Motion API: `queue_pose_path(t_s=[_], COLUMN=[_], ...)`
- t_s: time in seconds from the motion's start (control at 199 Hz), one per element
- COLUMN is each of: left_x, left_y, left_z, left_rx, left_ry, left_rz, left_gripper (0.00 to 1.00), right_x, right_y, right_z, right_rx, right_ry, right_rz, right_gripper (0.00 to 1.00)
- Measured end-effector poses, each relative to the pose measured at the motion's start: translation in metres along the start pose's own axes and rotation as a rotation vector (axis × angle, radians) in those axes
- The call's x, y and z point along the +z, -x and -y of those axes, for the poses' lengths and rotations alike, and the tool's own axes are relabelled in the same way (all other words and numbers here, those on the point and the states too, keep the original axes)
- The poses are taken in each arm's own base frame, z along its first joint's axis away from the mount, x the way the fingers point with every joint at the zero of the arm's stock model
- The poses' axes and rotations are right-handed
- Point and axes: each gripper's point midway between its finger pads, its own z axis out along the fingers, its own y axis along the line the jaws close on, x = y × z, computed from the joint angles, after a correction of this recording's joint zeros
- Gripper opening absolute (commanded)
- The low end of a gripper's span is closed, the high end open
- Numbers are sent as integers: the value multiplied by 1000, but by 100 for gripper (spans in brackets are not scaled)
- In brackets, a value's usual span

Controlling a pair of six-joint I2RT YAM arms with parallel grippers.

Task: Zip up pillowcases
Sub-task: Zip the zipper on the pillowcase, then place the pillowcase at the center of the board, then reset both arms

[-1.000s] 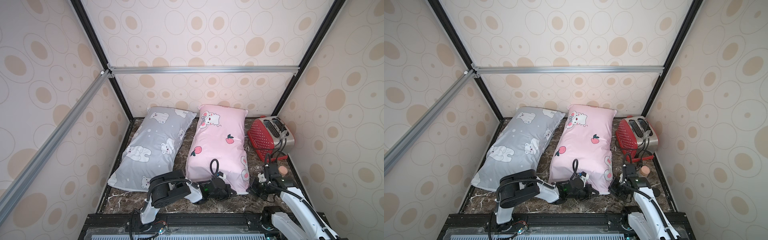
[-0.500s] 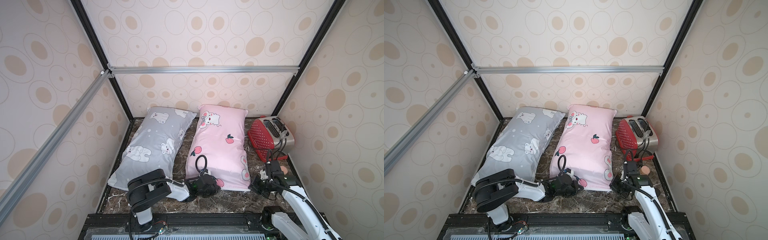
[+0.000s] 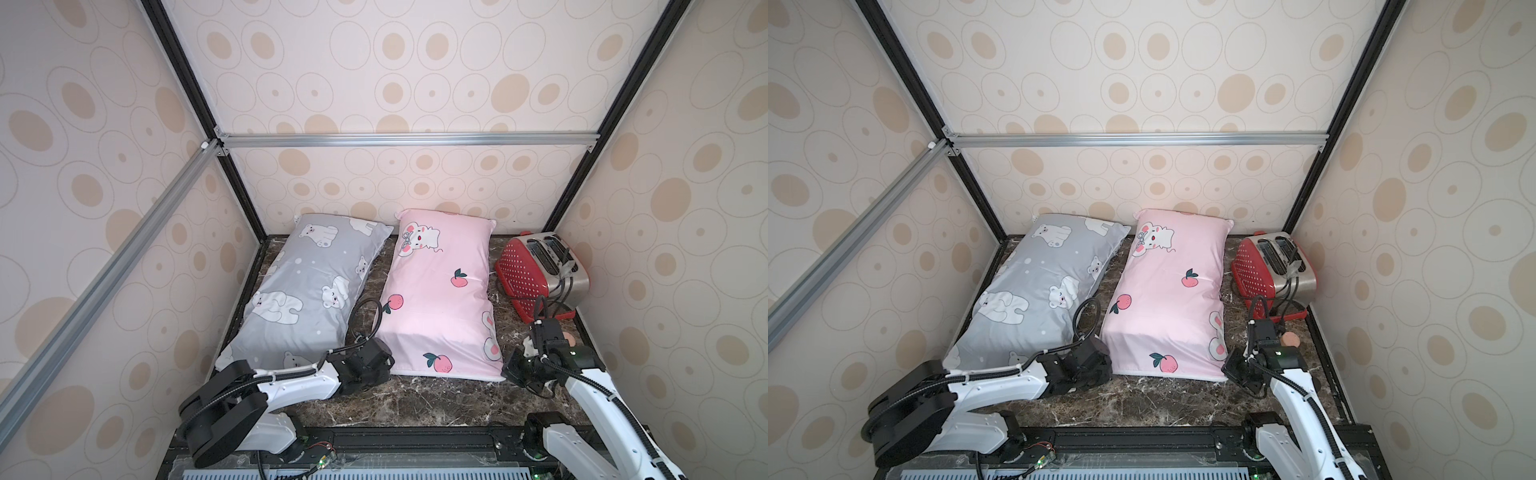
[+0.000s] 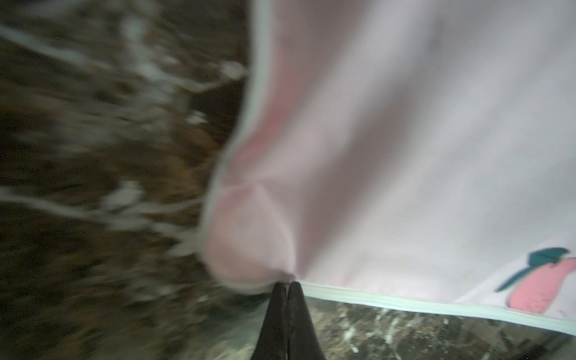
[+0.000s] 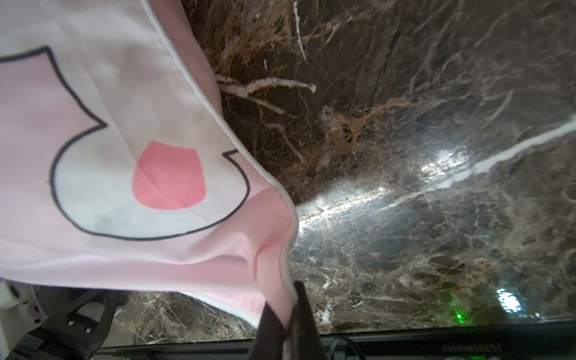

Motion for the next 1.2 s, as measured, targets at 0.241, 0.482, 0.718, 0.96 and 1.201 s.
queue_pose_path(t_s=[0.241, 0.482, 0.718, 0.96, 1.201], left_x=[-20, -72, -171, -163, -137], left_y=[7, 58, 168, 194, 215], left_z=[-20, 7, -16, -134, -169], left_rx=[54, 197, 263, 227, 226], left_ry=[77, 155, 367, 763, 808], left_rz=[23, 146, 635, 741, 744], left_gripper=[4, 86, 100, 99, 99], right_x=[-4, -42, -36, -4, 19], right_y=[0, 18, 74, 123, 146], right_z=[-1, -42, -105, -124, -115], right_rx=[-7, -317, -642, -797, -841], right_ry=[-7, -108, -115, -188, -214], right_rz=[-1, 111, 391, 644, 810], right_gripper=[61, 100, 100, 100, 100])
